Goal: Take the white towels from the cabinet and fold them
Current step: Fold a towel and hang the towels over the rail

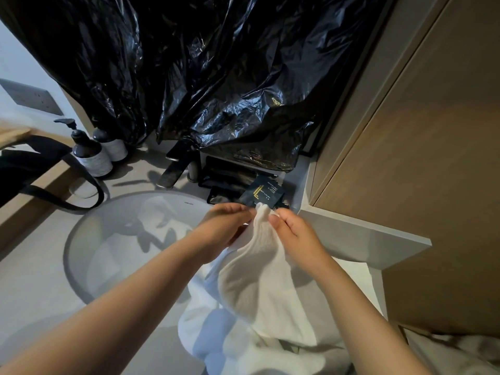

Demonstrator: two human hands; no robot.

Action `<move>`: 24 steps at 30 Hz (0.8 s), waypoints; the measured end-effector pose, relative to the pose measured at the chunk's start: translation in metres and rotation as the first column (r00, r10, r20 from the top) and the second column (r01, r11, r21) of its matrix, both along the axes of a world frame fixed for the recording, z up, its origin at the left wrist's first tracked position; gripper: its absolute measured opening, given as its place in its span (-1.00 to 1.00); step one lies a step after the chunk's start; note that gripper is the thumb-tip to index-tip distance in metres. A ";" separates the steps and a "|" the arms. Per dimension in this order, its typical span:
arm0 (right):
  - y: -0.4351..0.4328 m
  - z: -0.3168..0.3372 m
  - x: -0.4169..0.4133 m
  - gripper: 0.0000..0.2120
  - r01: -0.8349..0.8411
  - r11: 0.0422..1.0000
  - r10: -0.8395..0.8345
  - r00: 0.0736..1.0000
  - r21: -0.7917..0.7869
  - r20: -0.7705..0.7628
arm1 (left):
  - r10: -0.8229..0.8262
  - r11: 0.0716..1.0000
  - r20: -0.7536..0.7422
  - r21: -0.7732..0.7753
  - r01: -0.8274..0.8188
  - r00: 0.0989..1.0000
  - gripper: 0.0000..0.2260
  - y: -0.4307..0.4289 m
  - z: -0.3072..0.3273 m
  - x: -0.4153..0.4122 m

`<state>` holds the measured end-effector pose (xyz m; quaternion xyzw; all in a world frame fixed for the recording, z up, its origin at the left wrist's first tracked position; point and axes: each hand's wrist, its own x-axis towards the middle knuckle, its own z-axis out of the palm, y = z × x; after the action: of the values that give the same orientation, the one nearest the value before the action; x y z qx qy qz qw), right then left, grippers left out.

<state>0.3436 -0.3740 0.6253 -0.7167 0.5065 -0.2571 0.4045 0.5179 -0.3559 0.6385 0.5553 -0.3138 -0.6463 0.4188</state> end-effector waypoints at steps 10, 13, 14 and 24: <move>0.009 0.003 -0.007 -0.85 0.022 1.000 -0.020 0.989 -0.013 0.149 | -0.054 0.960 0.284 -0.248 0.127 0.957 -0.87 0.012 0.013 -0.004; 0.017 0.003 -0.012 -0.83 0.086 0.996 -0.075 0.970 -0.036 0.230 | -0.036 0.955 0.252 -0.276 0.107 0.967 -0.89 0.012 0.016 -0.008; 0.018 0.003 -0.013 -0.82 0.089 0.995 -0.074 0.965 -0.050 0.253 | -0.035 0.956 0.238 -0.275 0.102 0.971 -0.88 0.012 0.016 -0.009; 0.014 0.004 -0.015 -0.88 0.085 0.995 -0.102 0.887 0.058 0.451 | -0.056 0.975 0.127 -0.206 0.081 0.990 -0.85 0.019 0.018 -0.009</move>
<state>0.3291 -0.3604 0.6297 -0.6042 0.4370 -0.4269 0.5117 0.5091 -0.3370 0.6568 0.5348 -0.4243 -0.5887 0.4329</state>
